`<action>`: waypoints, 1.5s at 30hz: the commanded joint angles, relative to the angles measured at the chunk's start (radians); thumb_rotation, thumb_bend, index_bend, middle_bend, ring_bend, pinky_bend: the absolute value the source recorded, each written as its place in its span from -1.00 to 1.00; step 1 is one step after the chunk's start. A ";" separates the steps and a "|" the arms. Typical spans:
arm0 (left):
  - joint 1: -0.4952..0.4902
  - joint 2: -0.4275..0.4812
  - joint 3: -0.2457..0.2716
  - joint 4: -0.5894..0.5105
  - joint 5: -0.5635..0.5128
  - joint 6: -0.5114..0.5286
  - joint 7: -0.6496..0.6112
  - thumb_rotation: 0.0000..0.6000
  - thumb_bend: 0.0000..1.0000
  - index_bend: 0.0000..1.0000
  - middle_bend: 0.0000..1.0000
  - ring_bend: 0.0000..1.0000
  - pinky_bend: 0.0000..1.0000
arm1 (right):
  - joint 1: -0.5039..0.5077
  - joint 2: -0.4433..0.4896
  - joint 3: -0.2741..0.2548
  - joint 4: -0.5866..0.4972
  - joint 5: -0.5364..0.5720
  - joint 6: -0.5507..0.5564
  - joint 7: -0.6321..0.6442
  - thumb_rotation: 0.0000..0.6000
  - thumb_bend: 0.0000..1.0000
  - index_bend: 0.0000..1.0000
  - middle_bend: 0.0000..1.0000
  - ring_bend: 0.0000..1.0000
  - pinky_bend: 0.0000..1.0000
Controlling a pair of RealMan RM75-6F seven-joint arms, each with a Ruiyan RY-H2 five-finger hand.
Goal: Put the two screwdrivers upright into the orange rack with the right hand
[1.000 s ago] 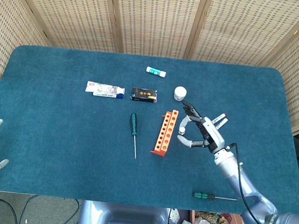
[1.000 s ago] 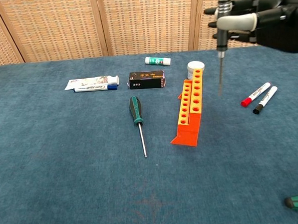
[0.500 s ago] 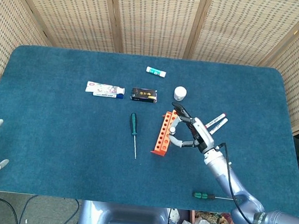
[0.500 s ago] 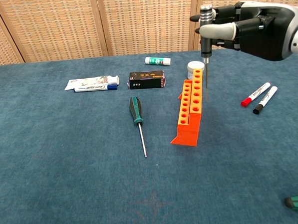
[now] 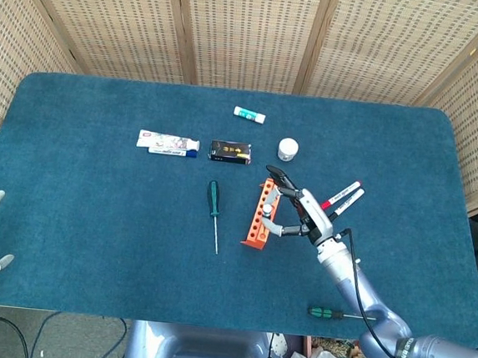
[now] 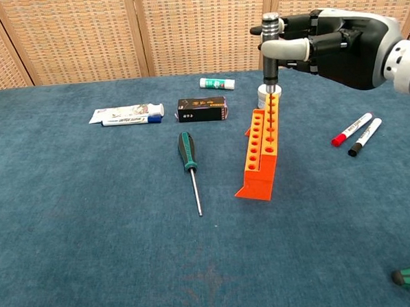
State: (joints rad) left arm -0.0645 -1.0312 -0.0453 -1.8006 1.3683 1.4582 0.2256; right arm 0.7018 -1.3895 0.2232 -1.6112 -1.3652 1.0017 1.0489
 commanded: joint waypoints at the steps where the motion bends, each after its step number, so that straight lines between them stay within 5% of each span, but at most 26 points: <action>1: 0.000 0.000 0.000 0.000 0.000 0.001 0.000 1.00 -1.00 -1.00 -1.00 -1.00 -1.00 | -0.002 -0.002 0.004 0.000 0.000 -0.004 -0.004 1.00 -0.18 0.32 -0.92 -1.00 -1.00; 45: -0.002 0.004 0.003 -0.002 0.000 -0.005 -0.008 1.00 -1.00 -1.00 -1.00 -1.00 -1.00 | -0.024 -0.056 -0.002 0.071 -0.039 -0.036 -0.007 1.00 -0.15 0.34 -0.89 -1.00 -1.00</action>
State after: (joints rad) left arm -0.0667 -1.0270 -0.0425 -1.8029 1.3685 1.4533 0.2175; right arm 0.6795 -1.4382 0.2280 -1.5513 -1.3994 0.9664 1.0396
